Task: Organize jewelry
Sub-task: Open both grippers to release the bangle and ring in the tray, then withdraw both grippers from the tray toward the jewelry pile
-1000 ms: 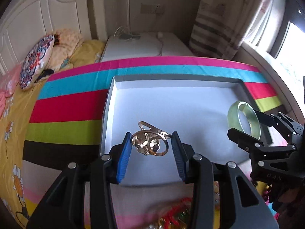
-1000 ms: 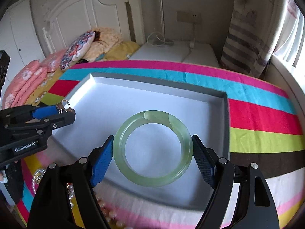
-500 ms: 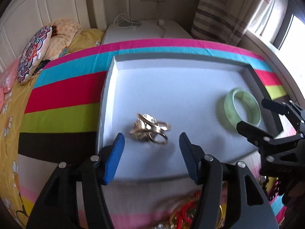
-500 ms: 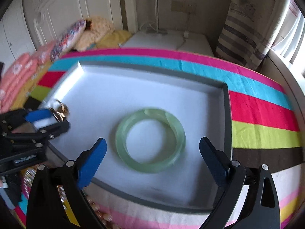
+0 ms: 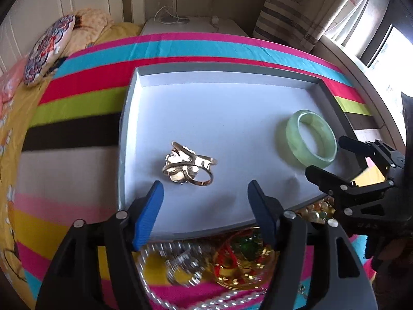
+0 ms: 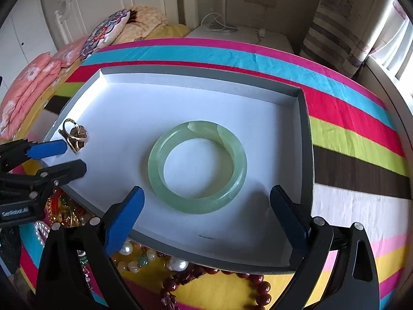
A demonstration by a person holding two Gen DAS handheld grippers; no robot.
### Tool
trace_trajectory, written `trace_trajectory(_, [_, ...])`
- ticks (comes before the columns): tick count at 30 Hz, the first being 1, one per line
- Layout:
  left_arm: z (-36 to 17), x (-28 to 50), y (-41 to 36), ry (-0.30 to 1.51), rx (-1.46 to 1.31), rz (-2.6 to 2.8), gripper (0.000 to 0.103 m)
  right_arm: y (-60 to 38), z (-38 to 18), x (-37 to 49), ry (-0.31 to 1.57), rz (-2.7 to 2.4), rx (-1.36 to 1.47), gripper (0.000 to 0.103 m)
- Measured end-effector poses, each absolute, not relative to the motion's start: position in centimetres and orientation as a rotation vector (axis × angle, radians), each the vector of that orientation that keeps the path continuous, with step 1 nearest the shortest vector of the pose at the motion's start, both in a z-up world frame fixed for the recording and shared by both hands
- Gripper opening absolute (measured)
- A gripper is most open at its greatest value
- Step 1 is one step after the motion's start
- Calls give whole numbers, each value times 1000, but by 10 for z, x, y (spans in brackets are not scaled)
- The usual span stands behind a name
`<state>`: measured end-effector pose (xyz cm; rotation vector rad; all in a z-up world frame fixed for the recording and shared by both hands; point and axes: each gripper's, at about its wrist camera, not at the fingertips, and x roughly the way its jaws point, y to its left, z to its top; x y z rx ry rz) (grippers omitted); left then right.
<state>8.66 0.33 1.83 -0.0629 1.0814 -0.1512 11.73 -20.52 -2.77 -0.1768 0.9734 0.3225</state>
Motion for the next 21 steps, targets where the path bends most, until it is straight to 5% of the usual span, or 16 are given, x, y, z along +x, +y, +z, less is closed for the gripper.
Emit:
trace_trajectory(6, [29, 49, 2, 1000, -34, -99, 74, -221, -4, 64, 836, 346, -152, 94])
trace_trajectory(9, [51, 7, 11, 838, -51, -109, 92, -237, 8, 19, 749, 391, -143, 94])
trace_trajectory(13, [59, -49, 33, 692, -103, -62, 101, -248, -3, -25, 728, 462, -187, 94])
trace_trajectory(21, [29, -80, 52, 675, -90, 20, 101, -237, -28, -43, 777, 488, -248, 65])
